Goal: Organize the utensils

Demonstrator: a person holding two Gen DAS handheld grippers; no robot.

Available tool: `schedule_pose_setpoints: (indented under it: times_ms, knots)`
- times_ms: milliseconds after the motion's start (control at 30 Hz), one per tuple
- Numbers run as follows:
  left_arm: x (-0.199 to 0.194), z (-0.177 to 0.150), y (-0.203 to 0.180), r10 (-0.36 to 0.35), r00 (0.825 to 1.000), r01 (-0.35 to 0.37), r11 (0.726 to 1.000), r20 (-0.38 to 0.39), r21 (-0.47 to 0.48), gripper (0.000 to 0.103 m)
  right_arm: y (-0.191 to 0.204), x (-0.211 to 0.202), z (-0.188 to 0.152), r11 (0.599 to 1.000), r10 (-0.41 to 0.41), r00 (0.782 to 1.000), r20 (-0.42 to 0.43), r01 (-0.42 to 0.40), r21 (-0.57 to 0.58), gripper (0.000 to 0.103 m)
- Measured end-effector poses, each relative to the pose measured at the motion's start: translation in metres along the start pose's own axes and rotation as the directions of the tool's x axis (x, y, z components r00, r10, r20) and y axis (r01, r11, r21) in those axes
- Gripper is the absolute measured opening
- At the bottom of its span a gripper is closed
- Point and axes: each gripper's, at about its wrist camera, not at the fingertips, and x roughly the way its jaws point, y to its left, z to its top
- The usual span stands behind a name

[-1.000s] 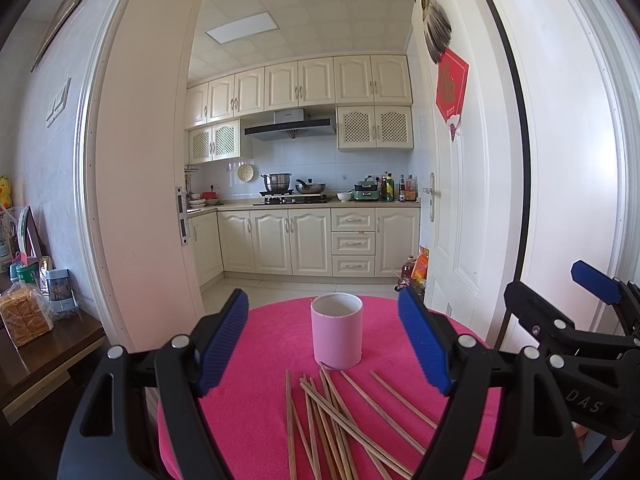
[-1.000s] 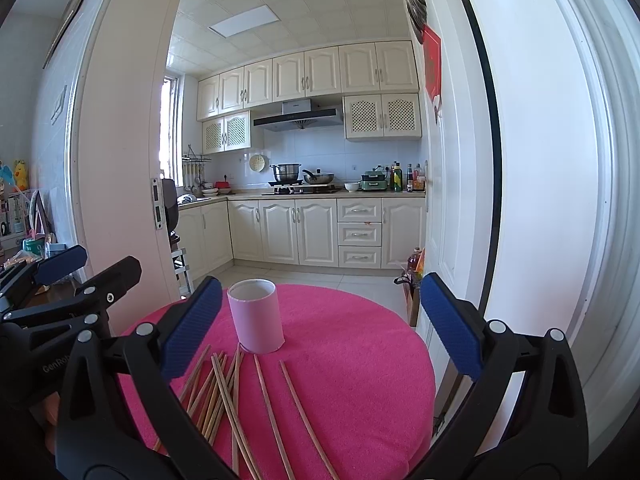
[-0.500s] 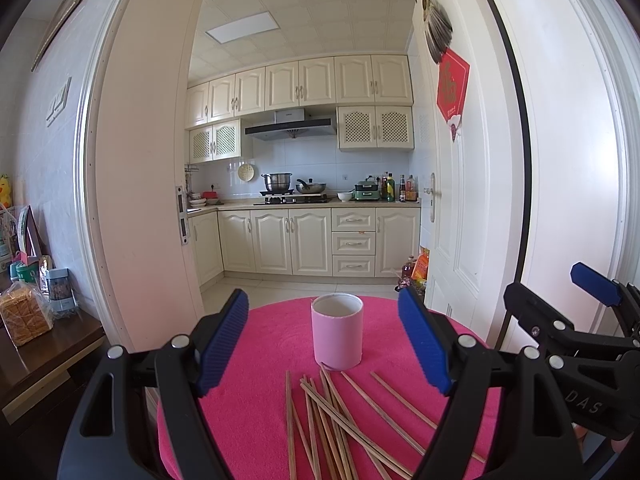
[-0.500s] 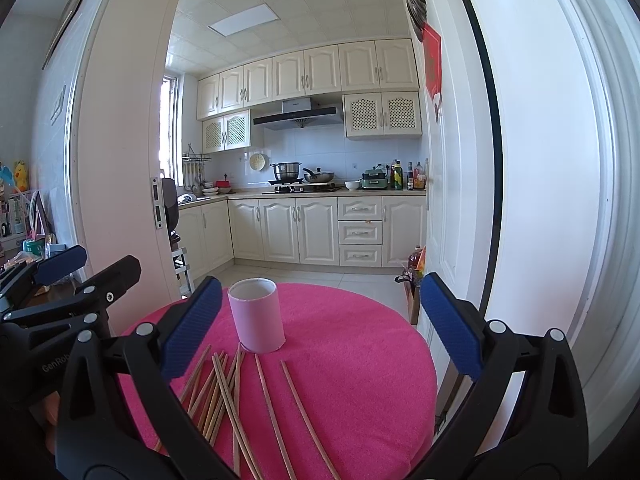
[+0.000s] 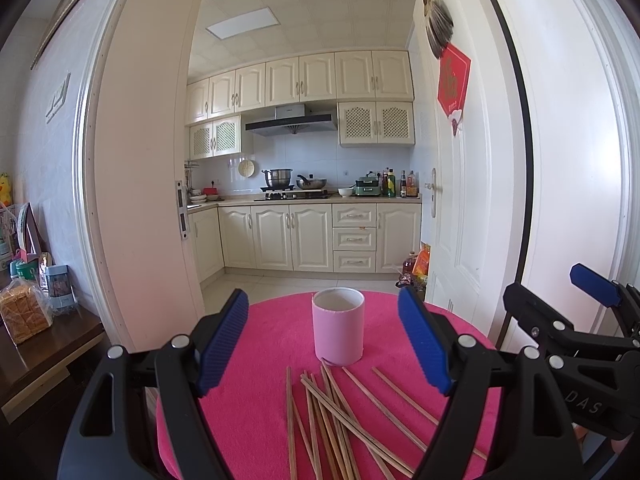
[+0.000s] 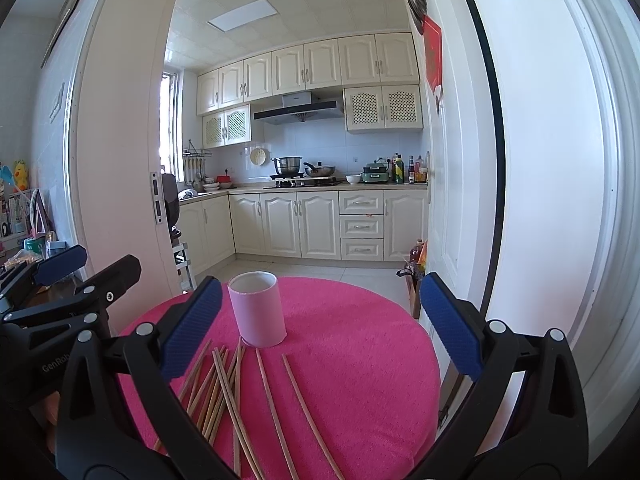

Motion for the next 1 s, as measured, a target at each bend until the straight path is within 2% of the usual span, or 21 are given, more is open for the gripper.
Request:
schedule_pose_setpoints:
  times_ms: [433,633,733,833,933,1000]
  knots:
    - [0.016,-0.001,0.004,0.011,0.999,-0.011,1.000,-0.033,0.003,0.076,0.001,0.017,0.002,1.000,0.019,0.999,-0.048,-0.019,0.003,0.097]
    - [0.036,-0.009,0.011,0.019,0.994,-0.018,1.000,-0.109,0.010,0.076,-0.001,0.044,-0.003,0.996,0.090,0.985,-0.144,-0.085,0.041,0.097]
    - [0.050,-0.016,0.013,0.006,0.986,-0.003,1.000,-0.167,0.014,0.076,-0.002,0.054,-0.008,0.993,0.109,0.982,-0.155,-0.100,0.065,0.097]
    - [0.071,-0.025,0.019,-0.036,0.962,0.036,0.999,-0.272,-0.005,0.076,-0.004,0.068,-0.012,0.991,0.123,0.975,-0.186,-0.113,0.068,0.097]
    - [0.095,-0.036,0.032,-0.052,0.922,0.042,0.999,-0.383,-0.033,0.076,-0.005,0.087,-0.017,0.991,0.127,0.957,-0.260,-0.115,0.063,0.097]
    - [0.111,-0.045,0.045,-0.067,0.886,0.039,0.997,-0.459,-0.072,0.076,-0.002,0.099,-0.024,0.994,0.107,0.945,-0.309,-0.104,0.026,0.097]
